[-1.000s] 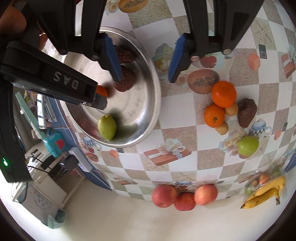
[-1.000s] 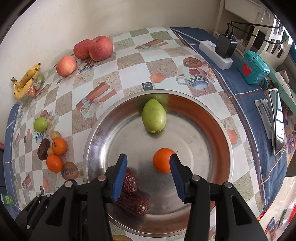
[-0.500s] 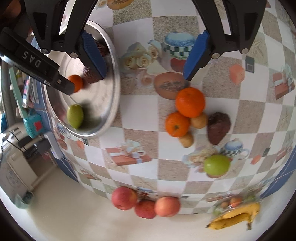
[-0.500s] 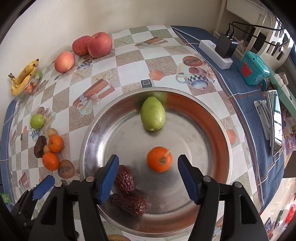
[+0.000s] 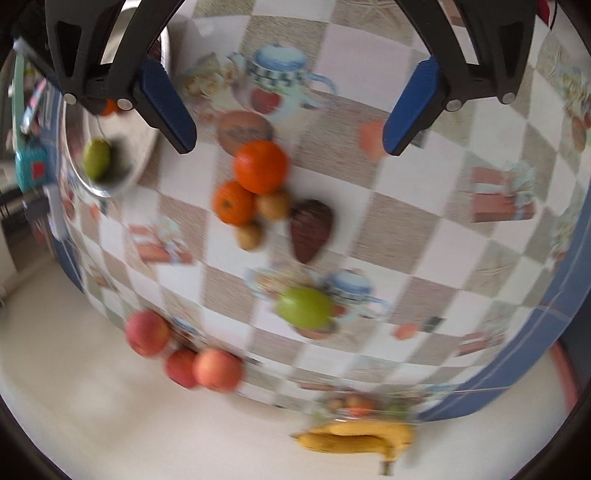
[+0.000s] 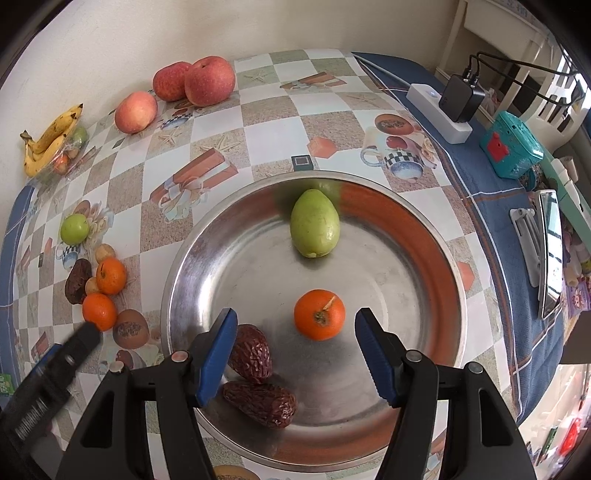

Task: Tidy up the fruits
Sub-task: 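Move both tools back toward the remaining fruit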

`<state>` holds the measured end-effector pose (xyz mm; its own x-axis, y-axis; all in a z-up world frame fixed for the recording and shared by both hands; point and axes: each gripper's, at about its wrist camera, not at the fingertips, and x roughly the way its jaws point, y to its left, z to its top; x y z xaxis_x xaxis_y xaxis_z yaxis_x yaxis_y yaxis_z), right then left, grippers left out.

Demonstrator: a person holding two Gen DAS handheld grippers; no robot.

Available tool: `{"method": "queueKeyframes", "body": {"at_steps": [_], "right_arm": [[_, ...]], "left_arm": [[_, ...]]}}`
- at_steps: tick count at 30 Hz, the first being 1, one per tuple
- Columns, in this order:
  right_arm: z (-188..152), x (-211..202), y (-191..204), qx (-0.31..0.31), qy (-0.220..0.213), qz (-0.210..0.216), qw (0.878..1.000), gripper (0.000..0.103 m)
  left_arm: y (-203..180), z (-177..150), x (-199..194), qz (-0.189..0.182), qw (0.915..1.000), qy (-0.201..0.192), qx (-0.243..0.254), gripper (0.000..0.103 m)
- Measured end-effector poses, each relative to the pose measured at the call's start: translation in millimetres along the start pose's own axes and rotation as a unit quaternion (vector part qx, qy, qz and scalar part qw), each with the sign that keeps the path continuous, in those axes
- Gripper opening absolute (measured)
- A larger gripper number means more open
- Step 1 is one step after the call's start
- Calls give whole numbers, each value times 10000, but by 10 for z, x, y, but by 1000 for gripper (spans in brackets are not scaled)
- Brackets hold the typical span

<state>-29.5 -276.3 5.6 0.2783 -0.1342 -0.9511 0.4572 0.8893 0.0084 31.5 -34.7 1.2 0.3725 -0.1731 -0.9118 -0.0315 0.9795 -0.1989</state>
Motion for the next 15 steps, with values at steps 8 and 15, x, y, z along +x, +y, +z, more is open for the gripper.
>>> {"method": "queueKeyframes", "body": {"at_steps": [8, 15], "right_arm": [[-24, -28, 137, -307, -53, 46, 9995, 75], [-52, -71, 278, -614, -284, 70, 9977, 89]], "left_arm": [[386, 105, -105, 481, 9957, -243, -751, 103], [531, 129, -92, 564, 9929, -205, -1027, 103]]}}
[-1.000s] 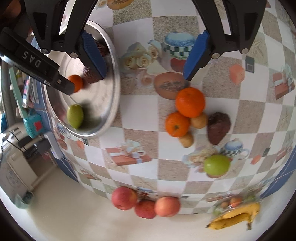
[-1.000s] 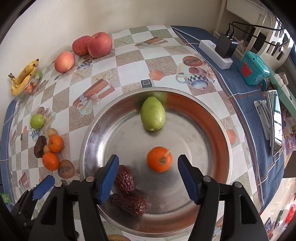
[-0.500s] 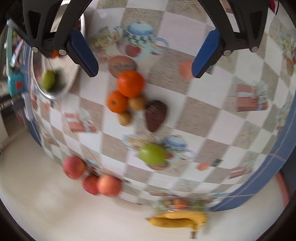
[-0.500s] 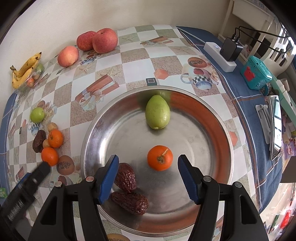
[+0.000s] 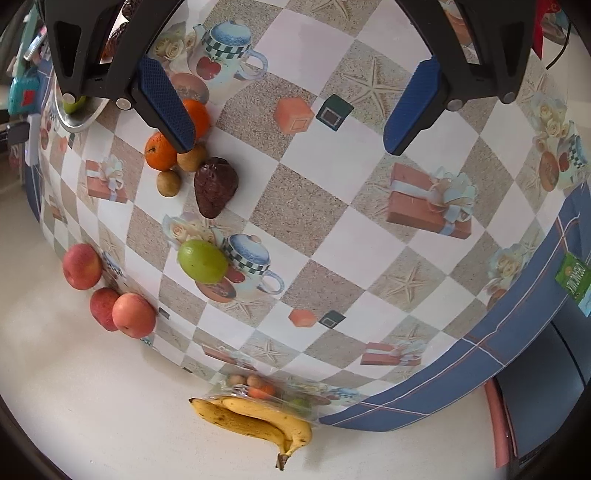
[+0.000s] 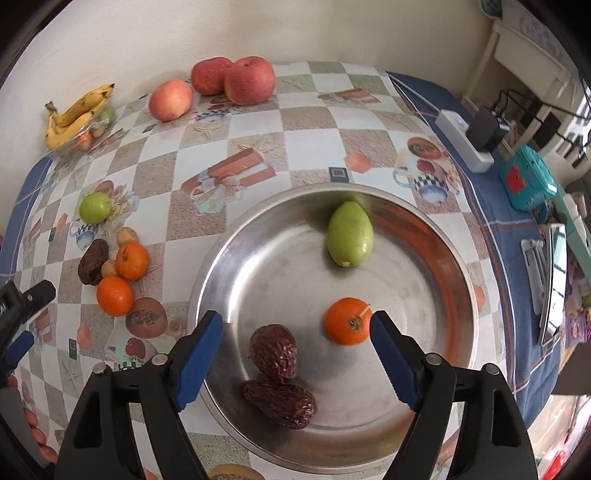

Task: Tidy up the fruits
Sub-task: 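Move both tools back toward the remaining fruit, then grasp a third date with the left tool while the right tool grasps an orange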

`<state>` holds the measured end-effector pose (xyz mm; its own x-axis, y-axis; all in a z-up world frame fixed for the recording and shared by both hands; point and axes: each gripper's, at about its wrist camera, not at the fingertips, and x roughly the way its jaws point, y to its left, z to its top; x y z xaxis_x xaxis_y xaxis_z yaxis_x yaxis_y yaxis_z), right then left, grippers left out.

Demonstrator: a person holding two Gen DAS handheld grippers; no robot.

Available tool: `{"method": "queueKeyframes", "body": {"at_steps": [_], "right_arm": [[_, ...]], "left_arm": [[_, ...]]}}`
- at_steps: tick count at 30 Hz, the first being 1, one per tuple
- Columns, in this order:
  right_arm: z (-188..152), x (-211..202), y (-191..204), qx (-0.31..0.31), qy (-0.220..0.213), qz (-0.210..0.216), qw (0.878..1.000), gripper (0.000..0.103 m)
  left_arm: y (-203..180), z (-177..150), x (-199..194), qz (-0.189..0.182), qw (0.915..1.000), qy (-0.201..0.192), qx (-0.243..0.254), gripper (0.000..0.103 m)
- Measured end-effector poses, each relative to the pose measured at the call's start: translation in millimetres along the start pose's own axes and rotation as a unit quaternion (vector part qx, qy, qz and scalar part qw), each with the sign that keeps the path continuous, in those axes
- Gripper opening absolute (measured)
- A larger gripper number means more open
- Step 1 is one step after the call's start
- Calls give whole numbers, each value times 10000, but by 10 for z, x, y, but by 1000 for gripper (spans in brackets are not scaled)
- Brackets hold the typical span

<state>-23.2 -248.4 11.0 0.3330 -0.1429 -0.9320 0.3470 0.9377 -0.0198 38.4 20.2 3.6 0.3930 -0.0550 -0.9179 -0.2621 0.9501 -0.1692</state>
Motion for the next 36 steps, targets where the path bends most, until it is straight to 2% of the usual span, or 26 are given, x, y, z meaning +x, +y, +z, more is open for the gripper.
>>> {"method": "queueKeyframes", "body": {"at_steps": [5, 17, 21, 29, 36], "right_arm": [[2, -36, 54, -76, -165, 86, 9998, 90], [15, -5, 91, 121, -125, 436, 9989, 90], [50, -37, 190, -33, -171, 562, 9983, 90], [183, -134, 513, -279, -487, 930, 9941, 90], [329, 22, 741, -277, -335, 1070, 9933, 90]], "left_arm": [[14, 15, -7, -16, 10000, 12, 6, 103], [-47, 177, 2, -18, 9993, -82, 351, 103], [-65, 265, 23, -171, 9991, -67, 391, 103], [-105, 483, 25, -395, 9979, -310, 402, 103], [-199, 658, 89, -710, 9959, -269, 501, 103]]}}
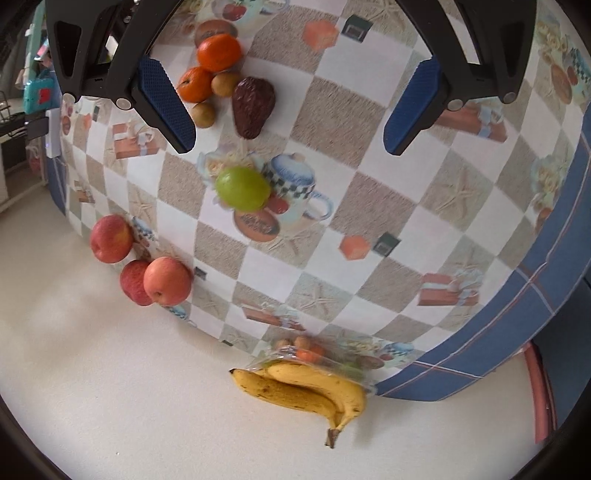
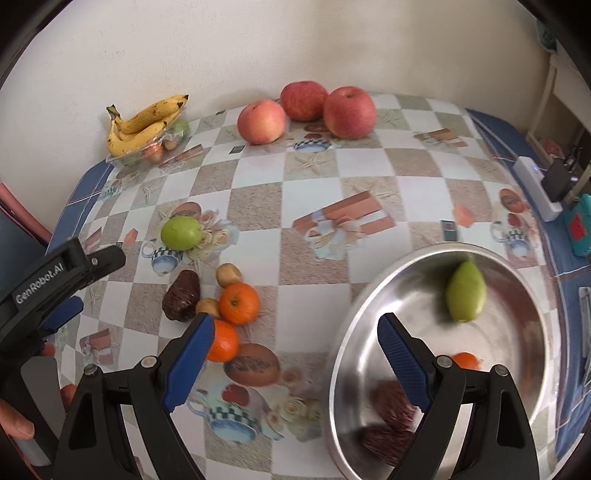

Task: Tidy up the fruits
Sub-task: 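Grasp a third date with the left tool while the right tool grasps an orange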

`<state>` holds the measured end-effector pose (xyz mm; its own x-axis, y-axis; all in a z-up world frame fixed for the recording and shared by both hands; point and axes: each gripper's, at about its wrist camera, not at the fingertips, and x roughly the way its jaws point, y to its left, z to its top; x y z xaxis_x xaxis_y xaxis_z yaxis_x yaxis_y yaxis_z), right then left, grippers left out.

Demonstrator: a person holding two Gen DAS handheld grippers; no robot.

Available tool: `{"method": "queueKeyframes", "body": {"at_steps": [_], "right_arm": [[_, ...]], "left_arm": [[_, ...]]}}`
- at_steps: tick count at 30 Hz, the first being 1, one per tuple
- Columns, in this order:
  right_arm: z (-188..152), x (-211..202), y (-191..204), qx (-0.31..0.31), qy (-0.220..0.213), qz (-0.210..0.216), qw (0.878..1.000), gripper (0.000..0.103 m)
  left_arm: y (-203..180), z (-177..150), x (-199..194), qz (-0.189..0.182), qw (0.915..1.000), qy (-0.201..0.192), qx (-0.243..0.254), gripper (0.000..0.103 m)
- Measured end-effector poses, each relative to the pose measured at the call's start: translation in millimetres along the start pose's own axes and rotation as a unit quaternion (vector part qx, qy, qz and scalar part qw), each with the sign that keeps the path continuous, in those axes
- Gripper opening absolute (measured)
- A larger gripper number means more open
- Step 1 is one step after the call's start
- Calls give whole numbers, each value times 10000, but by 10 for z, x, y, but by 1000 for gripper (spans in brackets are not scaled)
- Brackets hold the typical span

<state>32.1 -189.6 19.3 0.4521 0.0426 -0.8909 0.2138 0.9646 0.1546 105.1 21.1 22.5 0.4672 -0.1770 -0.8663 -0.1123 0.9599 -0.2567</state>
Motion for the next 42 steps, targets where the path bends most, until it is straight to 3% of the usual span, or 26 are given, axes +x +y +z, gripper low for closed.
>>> {"method": "queueKeyframes", "body": {"at_steps": [8, 10, 17, 19, 20, 23, 31, 42], "right_arm": [[196, 125, 150, -41, 25, 230, 9997, 88], [219, 191, 176, -68, 89, 271, 9996, 79], [132, 594, 226, -56, 606, 472, 9970, 70], [98, 679, 242, -81, 727, 468, 9962, 54], [85, 701, 241, -65, 736, 491, 9961, 53], [82, 704, 217, 48, 700, 634, 9955, 49], [72, 701, 198, 163, 668, 870, 9938, 38], [78, 568, 109, 266, 625, 861, 9940, 37]], "left_arm": [[-100, 89, 195, -364, 9987, 348, -60, 102], [-131, 49, 300, -371, 9981, 502, -9, 101], [-103, -144, 649, -513, 9913, 1198, -183, 72], [-98, -177, 684, -519, 9902, 1284, -195, 59], [-95, -196, 700, -567, 9892, 1337, -219, 50], [-109, -232, 704, -621, 9879, 1407, -212, 41], [-82, -258, 684, -616, 9869, 1462, -285, 40], [-31, -293, 569, -657, 9869, 1430, -369, 39]]}}
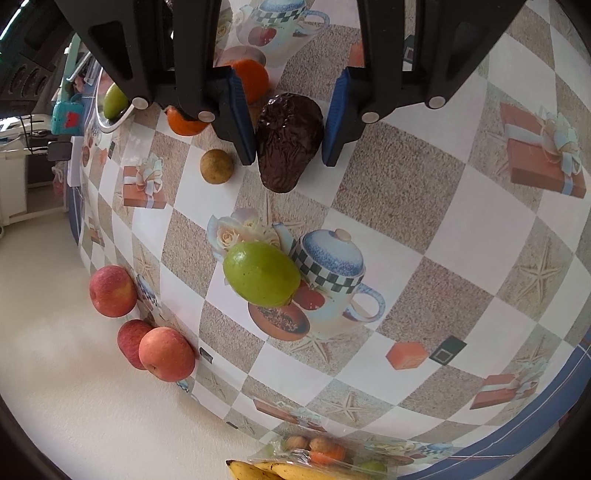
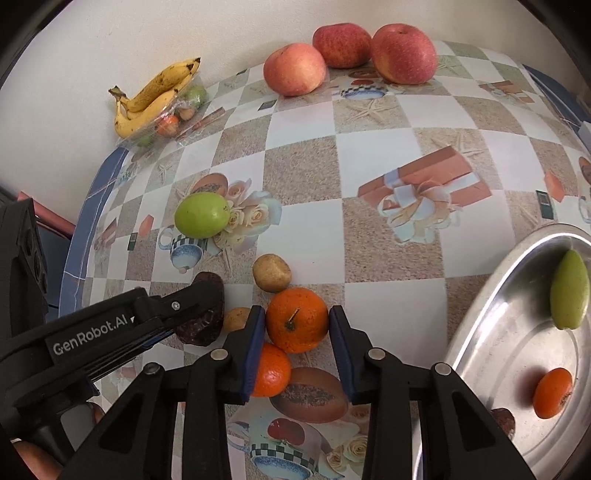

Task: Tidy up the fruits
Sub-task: 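Grasp a third date with the left tool while the right tool grasps an orange, then carry the date and orange over the steel bowl and release both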

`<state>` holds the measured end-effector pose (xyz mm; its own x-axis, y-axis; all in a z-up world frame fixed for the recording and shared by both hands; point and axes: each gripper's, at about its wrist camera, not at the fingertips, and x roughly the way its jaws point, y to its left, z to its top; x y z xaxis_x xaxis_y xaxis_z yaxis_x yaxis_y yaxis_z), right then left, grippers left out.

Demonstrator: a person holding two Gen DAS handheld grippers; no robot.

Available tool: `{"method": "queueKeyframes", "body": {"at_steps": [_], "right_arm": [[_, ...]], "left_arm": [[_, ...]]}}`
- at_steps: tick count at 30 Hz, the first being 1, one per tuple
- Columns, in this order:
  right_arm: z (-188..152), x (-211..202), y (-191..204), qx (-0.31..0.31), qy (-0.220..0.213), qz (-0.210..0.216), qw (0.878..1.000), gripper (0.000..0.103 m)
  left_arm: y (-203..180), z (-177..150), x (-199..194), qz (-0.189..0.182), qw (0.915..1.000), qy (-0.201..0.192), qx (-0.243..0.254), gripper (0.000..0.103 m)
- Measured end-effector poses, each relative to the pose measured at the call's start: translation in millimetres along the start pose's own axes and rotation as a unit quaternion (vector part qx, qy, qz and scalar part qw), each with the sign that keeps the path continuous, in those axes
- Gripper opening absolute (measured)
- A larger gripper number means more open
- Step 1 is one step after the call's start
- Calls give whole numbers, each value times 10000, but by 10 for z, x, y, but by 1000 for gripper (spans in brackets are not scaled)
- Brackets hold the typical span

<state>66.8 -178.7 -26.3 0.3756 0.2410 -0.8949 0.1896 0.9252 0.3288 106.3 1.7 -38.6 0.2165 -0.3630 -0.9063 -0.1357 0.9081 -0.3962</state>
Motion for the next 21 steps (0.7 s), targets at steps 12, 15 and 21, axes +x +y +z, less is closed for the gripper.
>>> {"method": "queueKeyframes", "body": {"at_steps": [12, 15, 21], "right_arm": [[-174, -332, -20, -211, -159, -393, 9989, 37], [-230, -401, -16, -262, -178, -502, 9982, 37], [-343, -522, -38, -200, -203, -562, 9980, 37]], "left_arm": [[-5, -212, -177, -26, 9999, -80, 99, 39], [-1, -257, -232, -80, 9999, -111, 102, 39], [-14, -349, -346, -140, 9996, -183, 172, 39]]}}
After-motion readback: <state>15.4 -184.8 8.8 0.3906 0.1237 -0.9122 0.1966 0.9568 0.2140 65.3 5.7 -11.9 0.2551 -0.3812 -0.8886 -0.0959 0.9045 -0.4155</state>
